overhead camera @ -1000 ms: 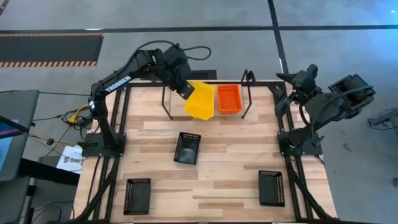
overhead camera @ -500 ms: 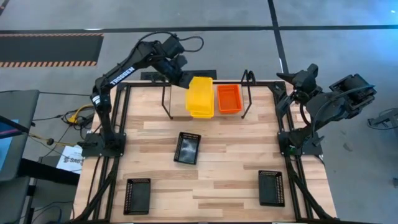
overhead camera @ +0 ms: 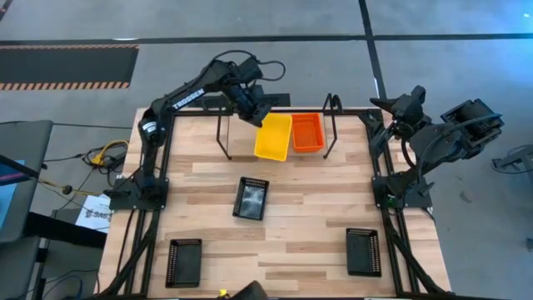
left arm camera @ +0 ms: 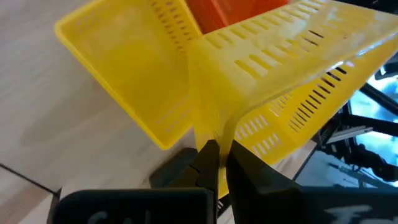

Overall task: Stack baskets on shelf by color
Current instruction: Stack the yellow bin on top of the other stacked yellow bins on the shelf

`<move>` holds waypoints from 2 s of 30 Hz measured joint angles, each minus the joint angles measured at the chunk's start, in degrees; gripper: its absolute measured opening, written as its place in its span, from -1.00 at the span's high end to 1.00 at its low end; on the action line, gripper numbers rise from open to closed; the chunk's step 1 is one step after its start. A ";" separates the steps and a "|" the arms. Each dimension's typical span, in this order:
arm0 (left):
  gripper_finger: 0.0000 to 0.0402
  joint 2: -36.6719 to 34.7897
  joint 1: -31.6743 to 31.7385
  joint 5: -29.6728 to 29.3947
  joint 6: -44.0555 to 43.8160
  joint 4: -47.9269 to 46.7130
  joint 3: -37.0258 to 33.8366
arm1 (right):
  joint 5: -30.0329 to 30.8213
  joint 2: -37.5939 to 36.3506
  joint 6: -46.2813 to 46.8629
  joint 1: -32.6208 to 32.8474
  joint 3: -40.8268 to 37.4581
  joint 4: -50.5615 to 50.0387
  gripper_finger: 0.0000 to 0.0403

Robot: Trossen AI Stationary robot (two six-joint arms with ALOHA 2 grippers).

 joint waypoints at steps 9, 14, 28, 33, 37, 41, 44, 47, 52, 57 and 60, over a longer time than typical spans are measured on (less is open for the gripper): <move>1.00 4.56 1.19 1.29 2.29 0.54 -0.04 | -0.22 0.02 0.00 0.00 0.00 0.00 -0.27; 1.00 4.39 3.04 0.83 1.94 0.92 -0.02 | -0.22 0.02 -0.02 0.00 0.00 0.00 -0.27; 1.00 4.32 4.25 -0.15 0.69 -1.40 -0.02 | 0.07 0.02 -1.14 0.01 -0.02 0.00 -0.27; 1.00 4.32 4.28 -0.13 -0.80 -2.02 -0.02 | 0.11 0.02 -1.51 0.00 -0.04 0.00 -0.27; 1.00 4.32 4.25 -0.12 -0.82 -1.94 -0.02 | 0.11 0.02 -1.51 0.02 -0.04 0.00 -0.27; 1.00 4.32 4.19 -0.11 -0.89 -1.89 -0.02 | 0.13 0.02 -1.51 0.00 -0.04 0.00 -0.27; 1.00 4.32 4.12 -0.09 -0.97 -1.81 -0.02 | 0.13 0.02 -1.51 0.00 -0.04 0.00 -0.27; 1.00 4.32 3.96 -0.11 -1.29 -1.76 -0.02 | 0.13 0.02 -1.51 0.00 -0.04 0.00 -0.27; 1.00 4.32 3.63 0.73 -1.97 -1.74 -0.02 | 0.15 0.02 -1.51 0.00 -0.04 0.01 -0.27; 1.00 4.32 3.45 0.70 -2.56 -1.61 -0.02 | 0.24 0.56 -1.55 0.00 -0.04 0.00 -0.27; 1.00 4.87 3.16 0.94 -3.31 -1.64 0.06 | 0.24 1.06 -1.78 0.01 -0.04 0.02 -0.27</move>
